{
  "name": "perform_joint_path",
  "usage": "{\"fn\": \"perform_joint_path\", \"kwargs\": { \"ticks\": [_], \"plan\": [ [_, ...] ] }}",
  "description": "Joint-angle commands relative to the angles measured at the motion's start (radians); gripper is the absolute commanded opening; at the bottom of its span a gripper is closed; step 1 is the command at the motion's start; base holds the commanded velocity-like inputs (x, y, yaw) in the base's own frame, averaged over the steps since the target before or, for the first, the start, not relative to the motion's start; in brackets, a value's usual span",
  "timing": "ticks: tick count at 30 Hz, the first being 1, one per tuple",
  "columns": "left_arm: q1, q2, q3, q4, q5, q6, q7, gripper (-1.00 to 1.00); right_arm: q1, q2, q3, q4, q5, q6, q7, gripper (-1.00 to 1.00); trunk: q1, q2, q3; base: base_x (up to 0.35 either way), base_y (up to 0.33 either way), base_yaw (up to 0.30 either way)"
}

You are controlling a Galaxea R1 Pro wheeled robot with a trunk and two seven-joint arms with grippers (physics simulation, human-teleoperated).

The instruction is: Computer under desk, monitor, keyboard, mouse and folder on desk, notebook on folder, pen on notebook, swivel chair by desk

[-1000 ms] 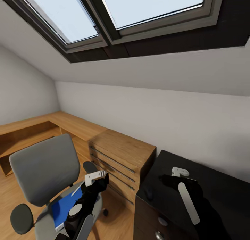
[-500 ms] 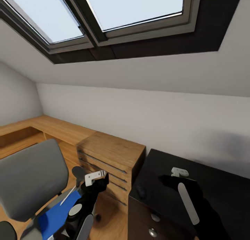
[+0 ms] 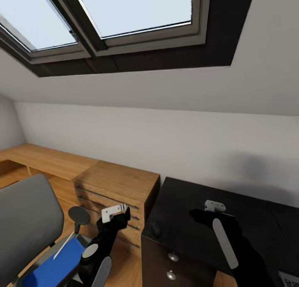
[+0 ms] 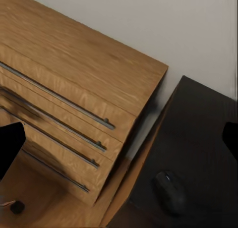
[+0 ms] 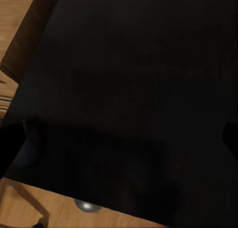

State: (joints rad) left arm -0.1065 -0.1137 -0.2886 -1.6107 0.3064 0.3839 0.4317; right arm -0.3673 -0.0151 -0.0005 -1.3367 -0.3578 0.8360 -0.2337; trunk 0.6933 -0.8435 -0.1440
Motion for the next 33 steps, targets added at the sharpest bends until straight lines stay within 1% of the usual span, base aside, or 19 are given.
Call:
{"fn": "perform_joint_path", "kwargs": {
  "ticks": [1,18,27,33],
  "plan": [
    [-0.001,0.000,-0.001,-0.001,0.010,0.003,0.009,1.00,-0.001,0.000,0.000,-0.001,-0.010,0.003,-0.008,1.00,0.000,-0.001,-0.001,0.000,0.000,-0.271],
    [-0.001,0.000,-0.001,0.000,0.008,0.003,0.009,1.00,-0.001,0.000,0.000,-0.001,-0.010,0.003,-0.006,1.00,0.000,-0.001,0.010,-0.001,0.000,-0.271],
    [-0.001,0.000,-0.007,0.000,0.008,0.003,0.009,1.00,-0.001,0.000,0.001,0.011,-0.009,-0.016,-0.007,1.00,0.000,-0.001,0.015,-0.196,0.000,-0.271],
    [-0.001,0.000,-0.009,0.000,0.008,0.003,0.009,1.00,-0.001,0.000,0.003,0.025,-0.006,-0.041,-0.007,1.00,0.000,-0.001,0.019,-0.092,0.018,-0.271]
  ]
}}
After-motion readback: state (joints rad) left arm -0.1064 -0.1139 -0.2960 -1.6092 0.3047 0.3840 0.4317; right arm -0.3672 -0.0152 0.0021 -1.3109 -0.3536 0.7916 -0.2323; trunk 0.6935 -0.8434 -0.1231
